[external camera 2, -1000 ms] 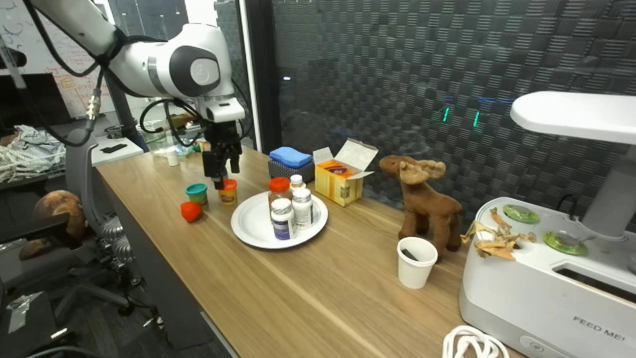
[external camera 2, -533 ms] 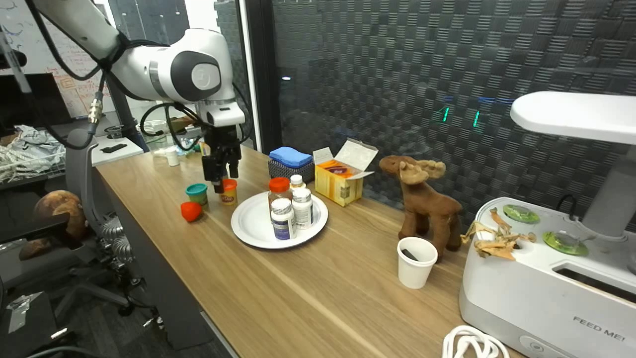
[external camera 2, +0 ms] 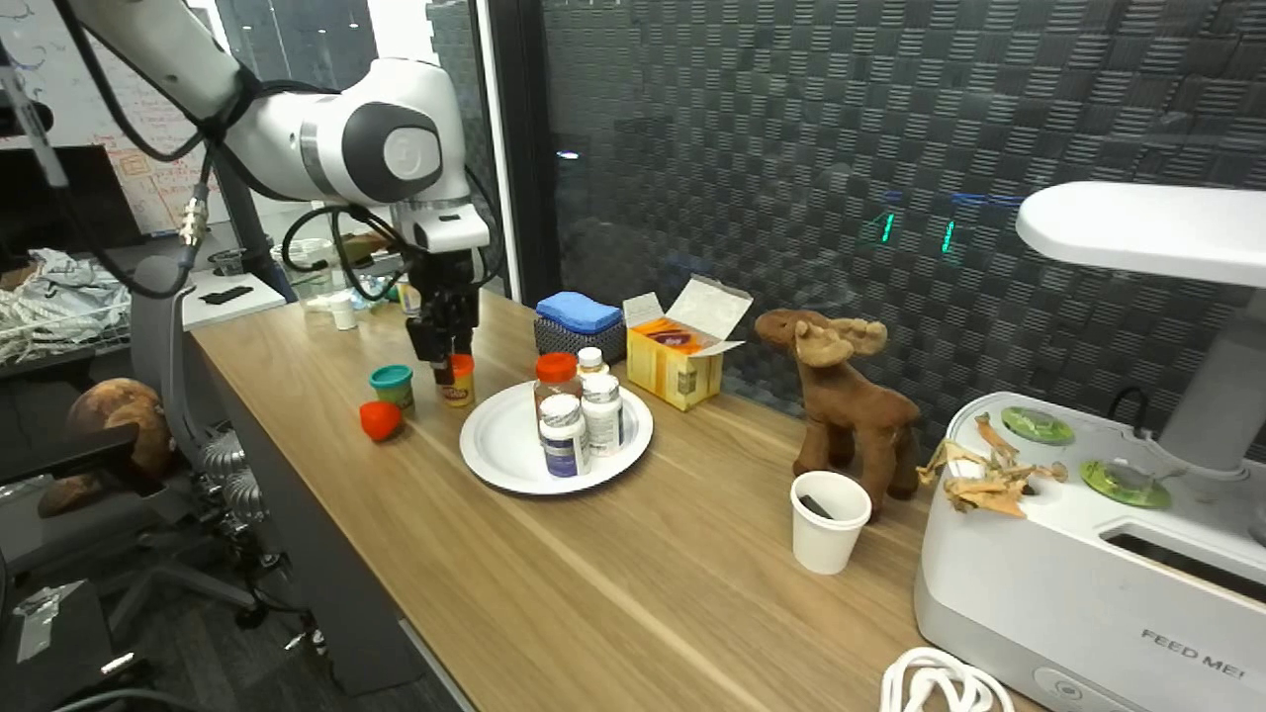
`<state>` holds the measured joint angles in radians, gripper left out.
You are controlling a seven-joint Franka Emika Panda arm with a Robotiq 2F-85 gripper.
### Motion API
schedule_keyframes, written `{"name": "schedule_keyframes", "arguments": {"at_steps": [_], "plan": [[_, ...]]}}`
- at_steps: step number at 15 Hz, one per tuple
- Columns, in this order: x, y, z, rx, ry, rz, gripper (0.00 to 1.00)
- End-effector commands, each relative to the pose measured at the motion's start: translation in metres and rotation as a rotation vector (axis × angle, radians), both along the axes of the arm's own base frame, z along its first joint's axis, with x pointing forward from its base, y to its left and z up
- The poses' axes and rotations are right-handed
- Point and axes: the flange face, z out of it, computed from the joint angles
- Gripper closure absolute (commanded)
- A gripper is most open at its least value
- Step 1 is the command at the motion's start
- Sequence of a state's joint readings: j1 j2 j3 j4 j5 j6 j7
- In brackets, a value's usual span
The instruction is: Pick up all the objects surrounding the white plate and arrange them on the plate
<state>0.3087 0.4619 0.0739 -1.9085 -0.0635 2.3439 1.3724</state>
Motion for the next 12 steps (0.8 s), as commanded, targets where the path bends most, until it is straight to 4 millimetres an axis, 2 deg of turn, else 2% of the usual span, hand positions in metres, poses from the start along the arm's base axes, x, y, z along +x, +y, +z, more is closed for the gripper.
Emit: {"name": "schedule_keyframes", "arguments": {"at_steps": [1, 6, 12], "plan": [[0.008, -0.006, 0.019, 0.019, -0.037, -0.035, 0.71], [0.024, -0.028, 0.037, -0.005, -0.097, -0.071, 0.71], [0.044, -0.066, 0.032, -0.051, -0.112, -0.12, 0.71]]}}
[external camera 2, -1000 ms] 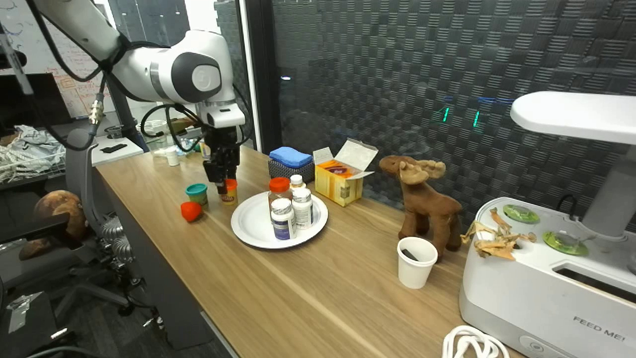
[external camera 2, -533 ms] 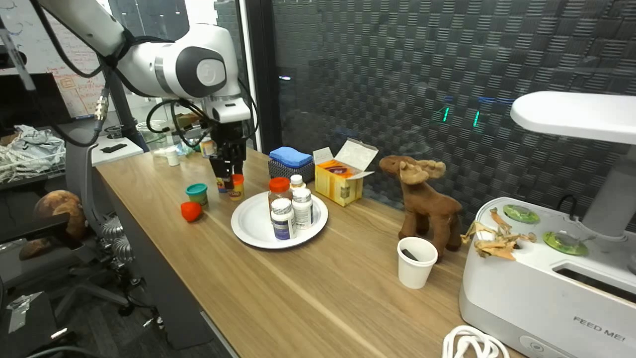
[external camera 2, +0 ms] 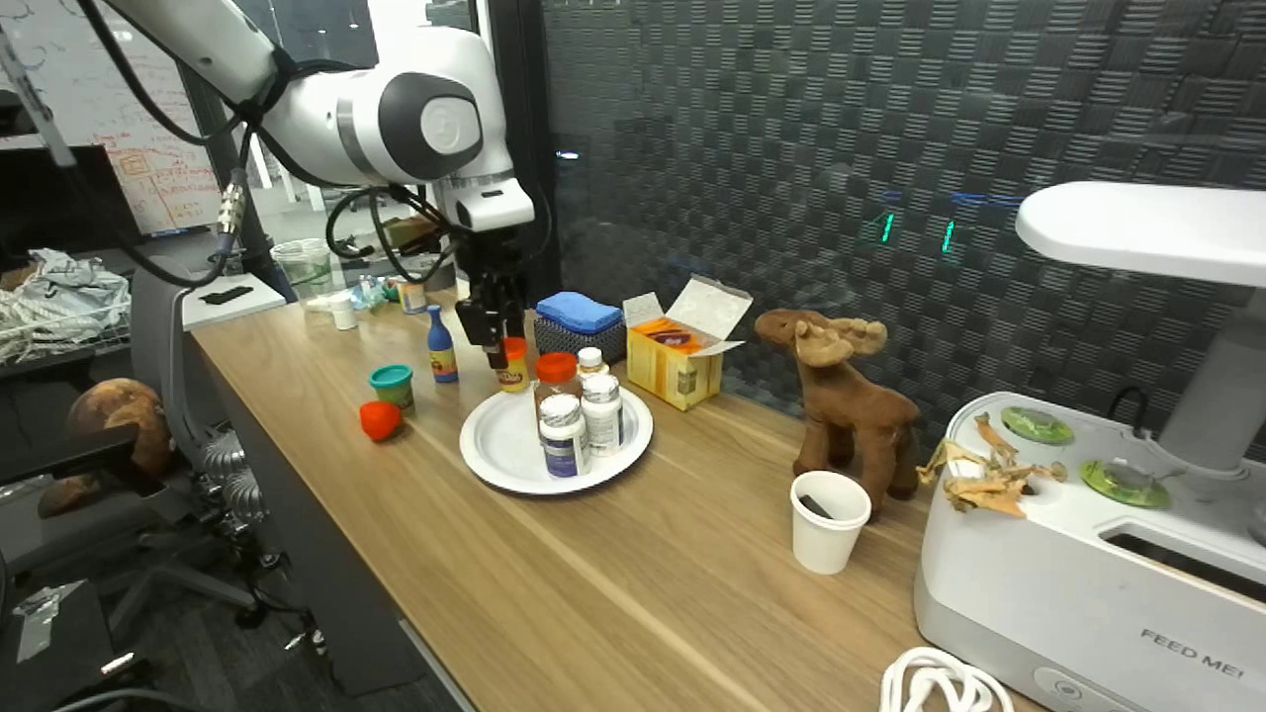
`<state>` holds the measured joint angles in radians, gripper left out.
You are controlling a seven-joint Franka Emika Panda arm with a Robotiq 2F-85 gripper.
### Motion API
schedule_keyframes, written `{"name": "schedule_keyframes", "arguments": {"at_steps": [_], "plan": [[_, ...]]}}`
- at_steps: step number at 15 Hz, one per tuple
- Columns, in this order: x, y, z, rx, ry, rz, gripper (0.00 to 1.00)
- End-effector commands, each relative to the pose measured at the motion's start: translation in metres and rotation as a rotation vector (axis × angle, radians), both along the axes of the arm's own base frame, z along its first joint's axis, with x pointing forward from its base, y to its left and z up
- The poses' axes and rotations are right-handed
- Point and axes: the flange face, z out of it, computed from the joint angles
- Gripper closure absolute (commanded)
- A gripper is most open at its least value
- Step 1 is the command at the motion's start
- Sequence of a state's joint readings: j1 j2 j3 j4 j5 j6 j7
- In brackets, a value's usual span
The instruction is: Pick up all the objects surrounding the white plate and arrange them on the plate
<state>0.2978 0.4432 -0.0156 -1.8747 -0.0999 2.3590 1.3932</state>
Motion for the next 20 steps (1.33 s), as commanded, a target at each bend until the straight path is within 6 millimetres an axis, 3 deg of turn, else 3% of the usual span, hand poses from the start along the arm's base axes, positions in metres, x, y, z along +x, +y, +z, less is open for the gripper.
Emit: {"name": "schedule_keyframes", "arguments": {"at_steps": [1, 8, 16, 17, 18, 20], "plan": [[0.014, -0.019, 0.005, -0.014, -0.027, -0.044, 0.71], [0.032, -0.05, 0.001, -0.012, -0.033, -0.095, 0.71], [0.032, -0.048, -0.013, -0.005, -0.011, -0.086, 0.71], [0.031, -0.047, -0.013, -0.004, -0.011, -0.082, 0.21], [0.031, -0.046, -0.012, -0.004, -0.014, -0.08, 0.2], [0.031, -0.042, -0.006, 0.0, -0.025, -0.072, 0.07]]}}
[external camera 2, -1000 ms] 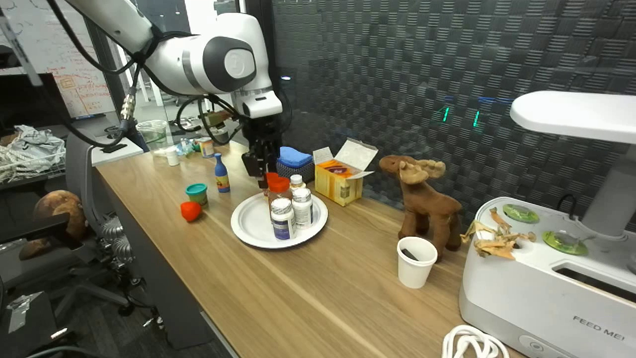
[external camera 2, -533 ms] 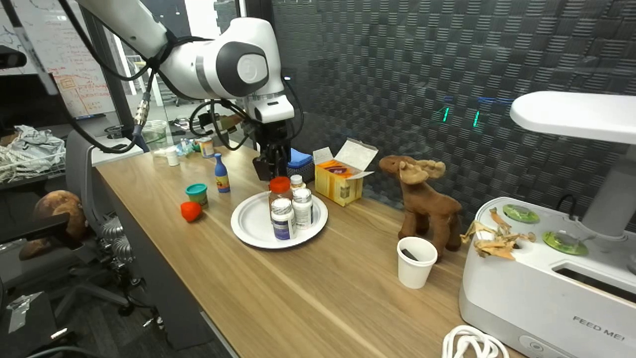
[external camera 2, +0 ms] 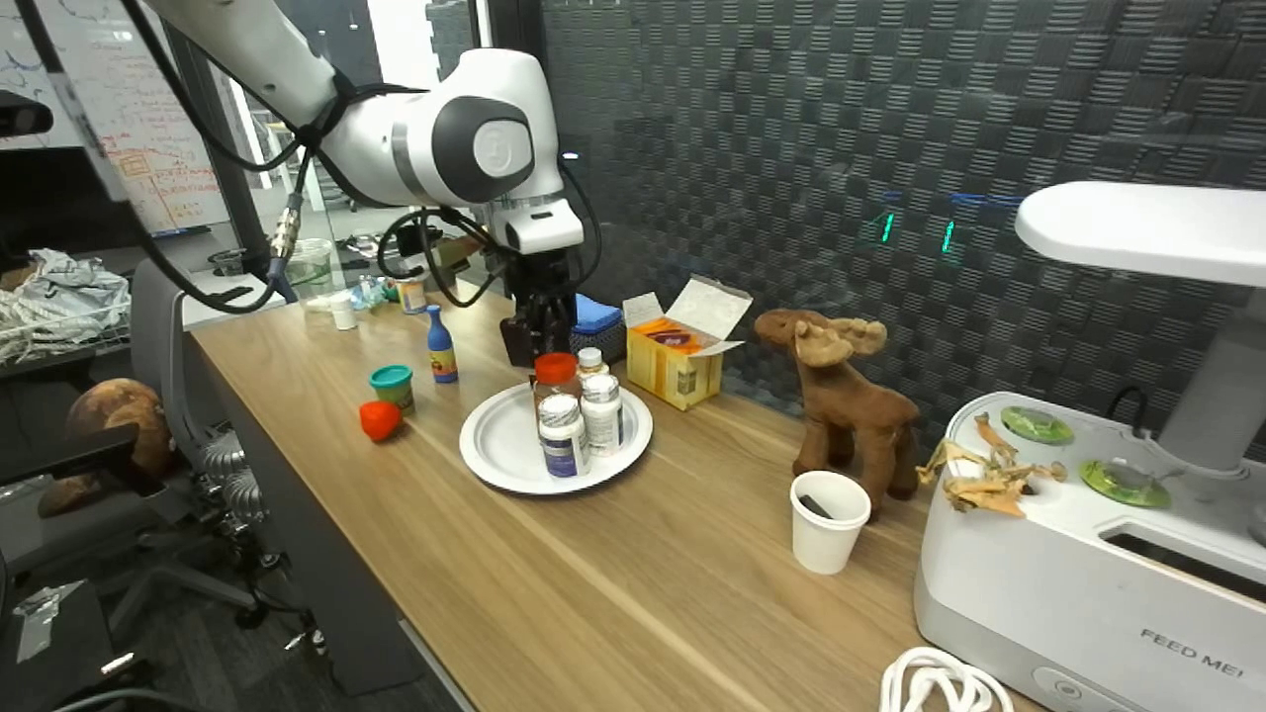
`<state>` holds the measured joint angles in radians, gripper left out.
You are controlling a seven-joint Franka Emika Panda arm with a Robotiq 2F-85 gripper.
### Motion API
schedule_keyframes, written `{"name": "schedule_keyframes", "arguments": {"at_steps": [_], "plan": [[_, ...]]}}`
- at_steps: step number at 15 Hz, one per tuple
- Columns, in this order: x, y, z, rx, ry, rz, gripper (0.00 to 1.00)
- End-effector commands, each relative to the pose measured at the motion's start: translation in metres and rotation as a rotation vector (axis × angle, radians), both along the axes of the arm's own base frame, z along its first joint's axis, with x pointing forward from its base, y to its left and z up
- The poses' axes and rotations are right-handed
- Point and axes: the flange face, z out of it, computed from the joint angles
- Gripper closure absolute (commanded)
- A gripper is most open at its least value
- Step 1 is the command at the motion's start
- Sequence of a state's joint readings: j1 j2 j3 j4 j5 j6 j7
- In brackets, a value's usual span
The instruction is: Pick up all the objects surrounding the white plate and arrange them on the plate
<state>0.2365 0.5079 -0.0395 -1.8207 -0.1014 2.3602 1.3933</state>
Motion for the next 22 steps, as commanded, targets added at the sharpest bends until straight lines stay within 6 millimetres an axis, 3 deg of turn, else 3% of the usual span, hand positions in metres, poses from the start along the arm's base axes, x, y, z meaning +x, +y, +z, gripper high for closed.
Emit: {"name": "schedule_keyframes", "arguments": {"at_steps": [1, 4, 9, 18, 22], "plan": [[0.007, 0.01, 0.018, 0.01, -0.042, 0.015, 0.01], [0.004, 0.018, 0.043, 0.003, -0.077, 0.049, 0.0], [-0.019, 0.048, 0.091, 0.013, -0.119, 0.242, 0.0], [-0.1, 0.092, 0.17, 0.013, -0.186, 0.741, 0.0], [-0.137, 0.099, 0.169, 0.057, -0.144, 0.963, 0.0]]}}
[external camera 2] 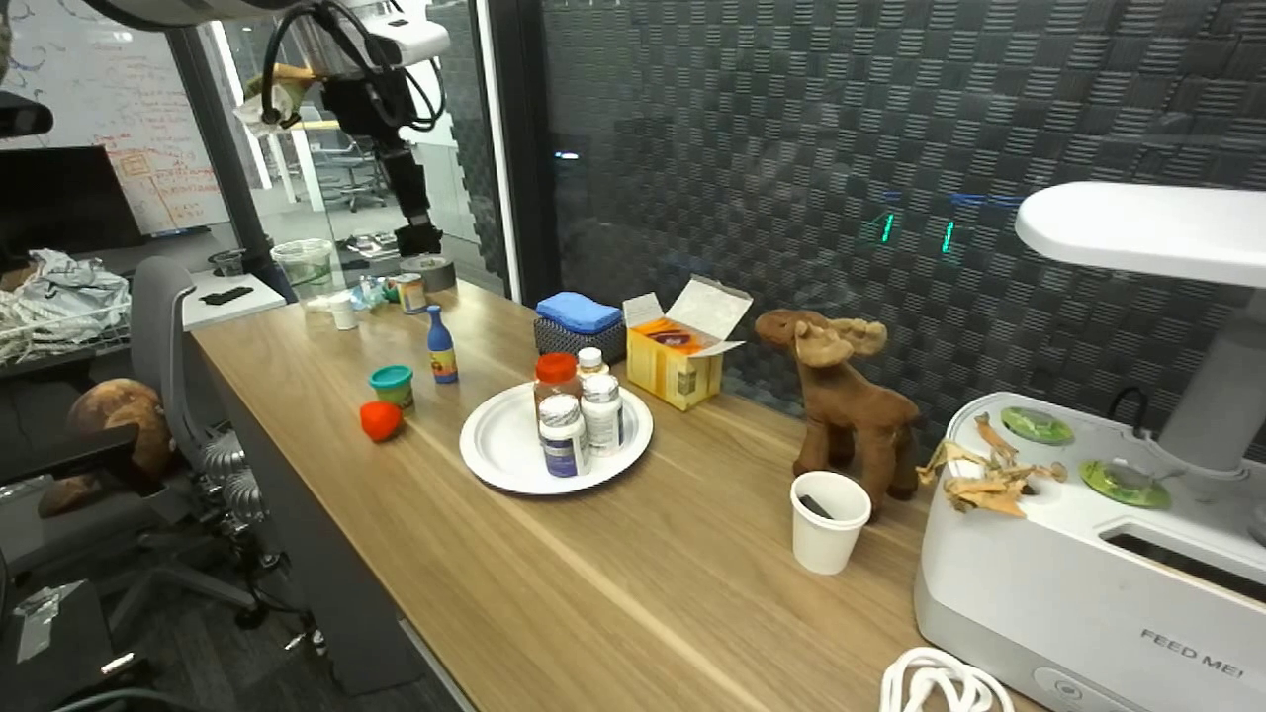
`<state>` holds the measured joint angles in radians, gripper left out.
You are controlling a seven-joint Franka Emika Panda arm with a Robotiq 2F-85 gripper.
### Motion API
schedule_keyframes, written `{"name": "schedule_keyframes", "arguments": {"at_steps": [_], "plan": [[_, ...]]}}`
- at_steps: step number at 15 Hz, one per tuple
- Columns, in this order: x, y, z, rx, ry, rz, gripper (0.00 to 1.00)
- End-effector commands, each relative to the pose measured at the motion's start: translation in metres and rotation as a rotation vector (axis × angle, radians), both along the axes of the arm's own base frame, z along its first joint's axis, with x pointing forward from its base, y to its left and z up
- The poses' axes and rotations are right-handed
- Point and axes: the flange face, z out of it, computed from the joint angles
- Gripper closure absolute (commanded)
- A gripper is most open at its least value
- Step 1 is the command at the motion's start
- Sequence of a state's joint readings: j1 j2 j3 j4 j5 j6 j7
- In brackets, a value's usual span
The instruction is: Pick up all the objects surrounding the white plate and arrange them on the plate
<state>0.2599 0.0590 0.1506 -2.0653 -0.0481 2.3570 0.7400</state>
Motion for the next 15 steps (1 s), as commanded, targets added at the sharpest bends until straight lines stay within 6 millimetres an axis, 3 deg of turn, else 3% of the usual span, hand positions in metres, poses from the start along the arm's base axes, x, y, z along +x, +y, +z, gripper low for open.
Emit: {"name": "schedule_keyframes", "arguments": {"at_steps": [1, 2, 3, 6, 11, 15], "plan": [[-0.039, 0.0, -0.001, 0.014, 0.037, 0.196, 0.0], [-0.046, 0.004, -0.004, 0.03, 0.061, 0.242, 0.0], [-0.027, 0.004, -0.006, 0.011, 0.047, 0.158, 0.0], [-0.039, 0.007, -0.013, 0.016, 0.068, 0.221, 0.0], [-0.04, 0.006, -0.014, 0.016, 0.069, 0.231, 0.0], [-0.033, 0.013, -0.041, -0.022, 0.061, 0.248, 0.0]]}}
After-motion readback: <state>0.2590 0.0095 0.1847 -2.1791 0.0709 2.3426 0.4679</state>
